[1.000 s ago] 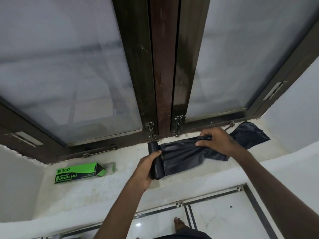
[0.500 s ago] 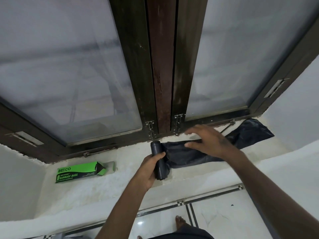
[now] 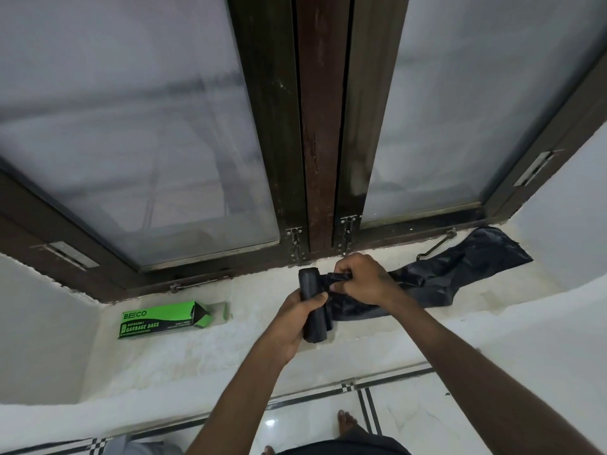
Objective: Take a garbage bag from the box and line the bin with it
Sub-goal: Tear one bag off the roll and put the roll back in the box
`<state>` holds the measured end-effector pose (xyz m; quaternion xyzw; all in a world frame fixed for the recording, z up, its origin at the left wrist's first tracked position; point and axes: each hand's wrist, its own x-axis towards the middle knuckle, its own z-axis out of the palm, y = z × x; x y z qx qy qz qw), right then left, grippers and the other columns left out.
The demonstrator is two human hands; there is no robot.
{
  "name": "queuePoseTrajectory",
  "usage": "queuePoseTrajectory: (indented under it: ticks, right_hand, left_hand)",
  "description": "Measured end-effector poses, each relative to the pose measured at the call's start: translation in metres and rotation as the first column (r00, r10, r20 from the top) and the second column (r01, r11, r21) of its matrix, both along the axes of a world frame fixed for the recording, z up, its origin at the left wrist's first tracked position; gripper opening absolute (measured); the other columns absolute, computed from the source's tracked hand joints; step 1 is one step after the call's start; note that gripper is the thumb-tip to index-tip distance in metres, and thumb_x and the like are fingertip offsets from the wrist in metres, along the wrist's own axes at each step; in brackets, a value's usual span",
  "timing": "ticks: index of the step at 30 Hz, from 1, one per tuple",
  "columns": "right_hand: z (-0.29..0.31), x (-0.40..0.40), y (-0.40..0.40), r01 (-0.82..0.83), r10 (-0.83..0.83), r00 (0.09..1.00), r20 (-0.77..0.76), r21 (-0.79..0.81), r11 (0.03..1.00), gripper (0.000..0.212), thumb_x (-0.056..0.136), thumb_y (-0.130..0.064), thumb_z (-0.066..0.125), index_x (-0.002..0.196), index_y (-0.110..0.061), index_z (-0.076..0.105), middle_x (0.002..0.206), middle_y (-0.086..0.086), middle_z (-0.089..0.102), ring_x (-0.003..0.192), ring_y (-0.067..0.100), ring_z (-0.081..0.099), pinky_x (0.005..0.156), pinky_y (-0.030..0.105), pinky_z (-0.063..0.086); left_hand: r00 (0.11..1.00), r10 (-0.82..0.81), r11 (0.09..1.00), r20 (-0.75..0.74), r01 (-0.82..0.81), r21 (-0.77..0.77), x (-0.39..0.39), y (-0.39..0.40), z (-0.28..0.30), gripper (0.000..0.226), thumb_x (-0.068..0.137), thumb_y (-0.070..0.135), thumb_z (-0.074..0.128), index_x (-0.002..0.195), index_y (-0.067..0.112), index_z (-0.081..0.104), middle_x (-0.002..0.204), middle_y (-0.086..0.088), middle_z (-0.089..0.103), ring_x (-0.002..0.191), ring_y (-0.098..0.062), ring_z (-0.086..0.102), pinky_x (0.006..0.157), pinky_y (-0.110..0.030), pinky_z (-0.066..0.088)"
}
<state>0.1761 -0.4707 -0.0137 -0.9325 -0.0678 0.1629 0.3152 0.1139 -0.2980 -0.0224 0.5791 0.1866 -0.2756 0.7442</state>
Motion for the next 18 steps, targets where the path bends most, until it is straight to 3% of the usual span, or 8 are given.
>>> queuePoseTrajectory:
  ticks: [4,7,9,12,15,18]
  right_hand:
    - [-0.006,0.001,0.0,0.099,-0.098,0.995,0.031,-0.017,0.995,0.009,0.071,-0.013,0.071,0.065,-0.02,0.071,0.07,-0.009,0.069,0.076,0.014,0.066,0.071,0.036,0.057]
    - [-0.011,0.002,0.002,0.171,-0.17,0.985,0.044,-0.024,0.985,0.011,0.07,-0.006,0.063,0.061,-0.012,0.067,0.064,-0.004,0.067,0.07,0.015,0.065,0.065,0.034,0.057]
    - [-0.012,0.003,0.001,0.237,-0.236,0.971,0.032,-0.045,0.97,0.015,0.069,-0.005,0.06,0.055,-0.006,0.056,0.057,0.003,0.059,0.059,0.019,0.057,0.054,0.029,0.046]
    - [-0.013,0.001,-0.002,0.284,-0.284,0.959,0.01,-0.018,0.959,0.027,0.072,-0.007,0.061,0.052,-0.013,0.046,0.054,0.005,0.046,0.055,0.022,0.048,0.049,0.026,0.032]
    - [-0.014,0.001,-0.003,0.2,-0.2,0.98,-0.022,0.014,0.98,0.018,0.084,-0.022,0.064,0.067,-0.018,0.057,0.069,0.002,0.062,0.07,0.022,0.06,0.059,0.03,0.04]
    - [-0.012,0.002,-0.006,0.141,-0.108,0.98,-0.17,0.197,0.97,0.012,0.096,-0.034,0.055,0.093,-0.023,0.059,0.086,0.003,0.066,0.079,0.022,0.062,0.067,0.035,0.043]
  left_hand:
    - [0.998,-0.043,0.999,0.034,0.043,0.013,0.0,0.0,-0.001,0.028,0.095,0.014,0.064,0.122,0.009,0.061,0.104,-0.008,0.069,0.096,-0.025,0.062,0.088,-0.037,0.05]
    - [0.999,-0.033,0.999,0.025,0.034,-0.013,0.0,-0.002,0.0,0.028,0.094,0.013,0.064,0.122,0.009,0.061,0.102,-0.008,0.068,0.095,-0.026,0.061,0.087,-0.038,0.05]
    - [0.999,-0.024,0.999,0.033,0.025,-0.041,0.0,-0.003,0.0,0.03,0.094,0.011,0.064,0.124,0.011,0.062,0.105,-0.007,0.069,0.098,-0.025,0.062,0.088,-0.036,0.05]
    - [0.999,0.008,0.997,0.038,-0.006,-0.072,0.0,-0.002,0.002,0.028,0.094,0.009,0.062,0.122,0.011,0.062,0.104,-0.004,0.07,0.098,-0.022,0.064,0.087,-0.035,0.052]
    - [0.993,0.114,0.985,-0.013,-0.115,-0.126,0.003,0.0,0.002,0.027,0.095,0.014,0.063,0.121,0.008,0.062,0.108,-0.011,0.07,0.101,-0.028,0.064,0.091,-0.042,0.053]
    - [0.974,0.212,0.967,-0.077,-0.221,-0.126,0.009,0.008,0.001,0.035,0.094,0.022,0.066,0.126,0.008,0.06,0.122,-0.016,0.069,0.116,-0.032,0.064,0.091,-0.042,0.054]
